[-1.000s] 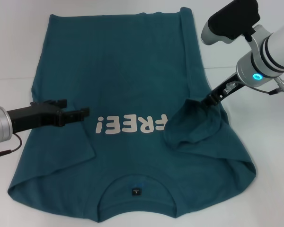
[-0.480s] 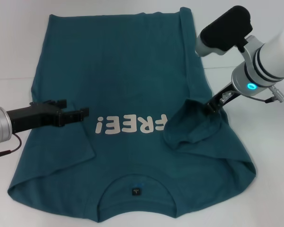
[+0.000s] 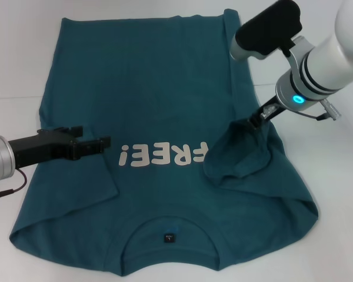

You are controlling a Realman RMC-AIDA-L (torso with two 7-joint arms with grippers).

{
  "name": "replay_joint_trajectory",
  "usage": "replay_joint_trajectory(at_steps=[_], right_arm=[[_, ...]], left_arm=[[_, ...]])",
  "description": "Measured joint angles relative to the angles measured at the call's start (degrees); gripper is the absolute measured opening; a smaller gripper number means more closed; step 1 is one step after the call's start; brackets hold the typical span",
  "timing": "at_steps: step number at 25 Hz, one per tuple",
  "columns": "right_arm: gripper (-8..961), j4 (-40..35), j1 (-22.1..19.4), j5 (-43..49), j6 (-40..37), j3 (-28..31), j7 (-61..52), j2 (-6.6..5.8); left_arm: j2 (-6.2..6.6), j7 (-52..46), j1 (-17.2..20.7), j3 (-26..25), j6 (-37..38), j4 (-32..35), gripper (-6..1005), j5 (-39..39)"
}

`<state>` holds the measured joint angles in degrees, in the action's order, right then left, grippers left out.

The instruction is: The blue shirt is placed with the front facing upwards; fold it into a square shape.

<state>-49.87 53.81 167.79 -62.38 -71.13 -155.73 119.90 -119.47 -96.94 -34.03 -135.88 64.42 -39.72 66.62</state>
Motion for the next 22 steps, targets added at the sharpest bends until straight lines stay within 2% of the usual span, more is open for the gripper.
replay_joint_trajectory(at_steps=[3, 9, 19, 22], right_arm=[[88, 0.04, 0.69, 0.03, 0.72, -0.04, -1.85, -0.1], [33, 1.17, 1.68, 0.08, 1.83, 0.17, -3.13, -0.22], [38, 6.85, 5.15, 0.08, 6.35, 2.02, -5.63, -0.8], [40, 6.58, 5.49, 0.08, 5.83, 2.32, -5.02, -0.87]], left_arm=[[0.01, 0.08, 0.02, 0.05, 0.0, 0.0, 888, 0.0], [0.04, 0.18, 0.02, 0.0, 0.0, 0.0, 887, 0.05], [0.12, 0.32, -0.13, 0.0, 0.0, 0.0, 888, 0.0], [0.16, 0.33, -0.16, 0.0, 0.0, 0.0, 888, 0.0]])
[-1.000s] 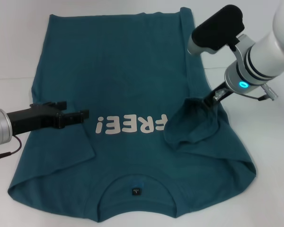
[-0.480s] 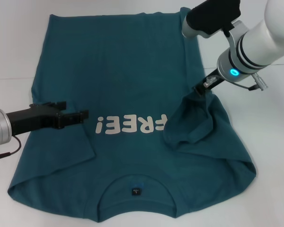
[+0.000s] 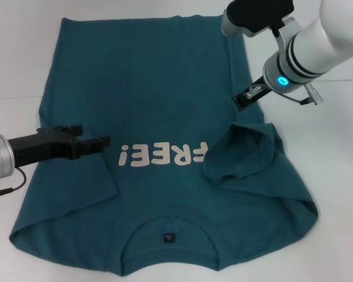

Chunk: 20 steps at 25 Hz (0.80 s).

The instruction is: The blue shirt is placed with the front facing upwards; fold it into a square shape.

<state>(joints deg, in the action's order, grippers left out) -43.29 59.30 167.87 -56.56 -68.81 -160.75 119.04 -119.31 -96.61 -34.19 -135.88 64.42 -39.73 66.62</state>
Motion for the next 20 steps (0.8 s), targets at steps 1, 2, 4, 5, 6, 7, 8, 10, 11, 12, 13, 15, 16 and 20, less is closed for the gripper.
replay_joint_trajectory(at_steps=[1, 2, 4, 5, 6, 7, 8, 10, 11, 12, 13, 15, 16, 20], right_arm=[[40, -0.61, -0.1, 0.0, -0.79, -0.01, 0.12, -0.01], [41, -1.48, -0.34, 0.0, -2.04, 0.11, 0.19, -0.08], [43, -3.88, -1.13, 0.01, -4.7, 0.39, 0.59, -0.25], [43, -5.42, -1.84, 0.0, -5.99, 0.39, 1.27, -0.2], [44, -6.76, -2.5, 0.01, -7.15, 0.35, 2.06, -0.07], [78, -8.7, -3.5, 0.0, -8.47, 0.18, 3.46, 0.17], [113, -9.96, -4.18, 0.0, -9.4, 0.0, 4.47, 0.35], [182, -11.72, -5.48, 0.0, -10.7, -0.8, 5.79, 0.64], [216, -12.24, -6.0, -0.01, -11.17, -1.39, 6.03, 0.7], [263, -12.62, -6.43, -0.07, -11.46, -2.04, 6.17, 0.71], [310, -12.82, -6.69, -0.14, -11.65, -2.44, 6.31, 0.71], [405, -13.06, -7.12, -0.2, -12.04, -3.13, 6.77, 0.72], [452, -13.02, -7.24, -0.16, -12.08, -3.54, 6.95, 0.72], [605, -12.3, -7.51, -0.15, -11.33, -5.21, 7.01, 0.9]], left_arm=[[0.02, 0.0, 0.0, 0.0, 0.0, -0.04, 888, 0.0], [0.05, 0.01, 0.03, -0.01, 0.0, -0.09, 888, 0.01], [0.06, 0.01, 0.11, 0.0, 0.0, -0.1, 888, 0.05], [0.08, 0.02, 0.13, 0.0, 0.0, -0.1, 887, 0.09], [0.08, 0.02, 0.13, 0.0, 0.0, -0.08, 887, 0.09], [0.08, 0.02, 0.14, 0.0, 0.0, -0.06, 887, 0.11], [0.05, 0.02, 0.15, 0.0, 0.0, -0.05, 887, 0.13], [-0.02, 0.02, 0.16, 0.0, 0.0, -0.04, 887, 0.17], [-0.08, 0.02, 0.17, 0.0, 0.0, -0.03, 887, 0.18], [-0.09, 0.02, 0.17, 0.0, 0.0, -0.02, 887, 0.16], [-0.12, 0.02, 0.17, 0.0, 0.0, -0.01, 887, 0.14], [-0.13, 0.02, 0.18, 0.0, 0.0, 0.0, 887, 0.11], [-0.14, 0.02, 0.18, 0.0, 0.0, 0.0, 887, 0.13], [-0.13, 0.0, 0.18, 0.0, 0.0, 0.01, 888, 0.31]])
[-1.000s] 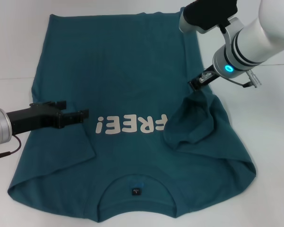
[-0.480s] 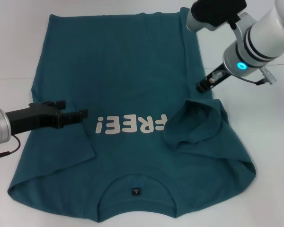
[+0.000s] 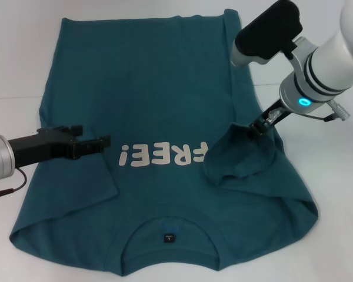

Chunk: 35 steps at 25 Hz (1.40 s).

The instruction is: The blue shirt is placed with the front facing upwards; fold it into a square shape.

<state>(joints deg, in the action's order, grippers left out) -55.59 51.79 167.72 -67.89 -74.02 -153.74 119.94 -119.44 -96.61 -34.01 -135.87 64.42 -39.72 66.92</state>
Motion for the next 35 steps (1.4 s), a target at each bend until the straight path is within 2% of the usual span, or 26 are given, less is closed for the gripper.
replay_joint_trajectory(at_steps=[2, 13, 18, 21, 26, 31, 35], right_arm=[[681, 0.75, -0.01, 0.05, 1.24, -1.13, -0.51, 0.04], [674, 8.84, 2.32, 0.23, 8.73, -4.26, -4.96, -0.47], [505, 11.76, 4.03, 0.27, 10.91, -4.64, -5.21, -0.58], [297, 13.44, 4.7, 0.31, 11.98, -5.33, -5.26, -0.83], [56, 13.52, 4.85, 0.32, 12.7, -5.86, -6.3, -1.08], [2, 12.81, 5.76, 0.32, 13.13, -5.39, -8.35, -1.31], [3, 12.65, 6.64, 0.33, 14.23, -4.91, -11.13, -1.87]], left_arm=[[0.0, 0.0, 0.0, 0.0, 0.0, 0.0, 888, -0.01], [0.0, -0.05, -0.07, -0.05, -0.16, 0.0, 888, -0.24], [0.0, -0.07, -0.04, -0.09, -0.7, 0.33, 888, -0.35], [0.0, -0.07, -0.08, -0.09, -0.9, 0.57, 888, -0.35], [0.0, -0.07, -0.06, -0.09, -1.34, 0.62, 888, -0.35], [0.0, -0.07, -0.04, -0.03, -1.4, 0.61, 888, -0.33], [0.0, -0.06, -0.01, -0.01, -1.41, 0.61, 887, -0.2]])
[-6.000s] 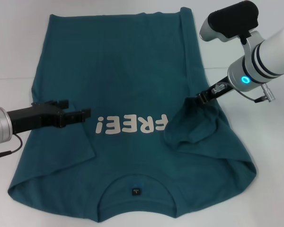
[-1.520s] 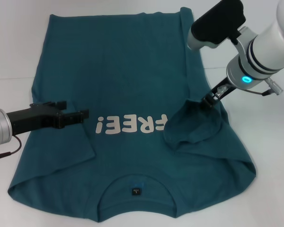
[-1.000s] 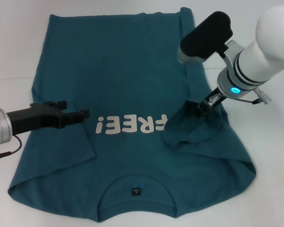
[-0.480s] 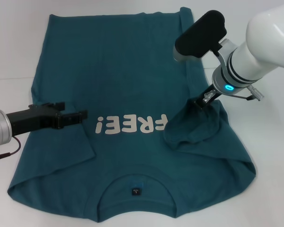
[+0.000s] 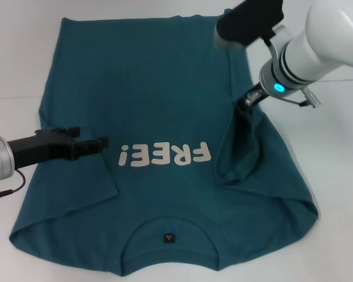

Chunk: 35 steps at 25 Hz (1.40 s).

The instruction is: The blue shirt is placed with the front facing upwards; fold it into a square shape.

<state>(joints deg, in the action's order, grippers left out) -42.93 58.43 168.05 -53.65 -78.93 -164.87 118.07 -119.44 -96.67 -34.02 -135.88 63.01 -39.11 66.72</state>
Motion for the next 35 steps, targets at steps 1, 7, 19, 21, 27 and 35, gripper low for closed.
replay_joint_trajectory(at_steps=[1, 7, 19, 21, 27, 35], right_arm=[[3, 0.21, 0.3, 0.0, 0.18, 0.32, -0.33, -0.09], [4, 2.41, 1.53, 0.0, 1.35, 1.37, -0.71, -0.47], [7, 7.22, 2.92, -0.13, 7.45, 3.16, 1.13, -0.8], [7, 8.91, 3.86, -0.11, 8.71, 2.89, 1.94, -0.27], [71, 11.8, 5.78, -0.09, 10.62, 2.62, 2.85, 0.77], [119, 8.48, 4.2, -0.09, 8.66, 1.88, 3.41, 1.1]], left_arm=[[0.0, 0.01, 0.01, 0.0, 0.0, 0.0, 887, 0.0], [0.0, 0.39, 0.01, 0.01, 0.01, -0.04, 887, 0.13], [0.0, 0.87, 0.0, 0.02, 0.02, 0.0, 888, 0.34], [0.0, 0.87, 0.0, 0.01, 0.03, 0.0, 888, 0.34], [-0.05, 0.87, 0.02, 0.01, 0.07, 0.0, 887, 0.34], [-0.09, 0.87, 0.1, 0.08, 0.31, -0.03, 888, 0.25]])
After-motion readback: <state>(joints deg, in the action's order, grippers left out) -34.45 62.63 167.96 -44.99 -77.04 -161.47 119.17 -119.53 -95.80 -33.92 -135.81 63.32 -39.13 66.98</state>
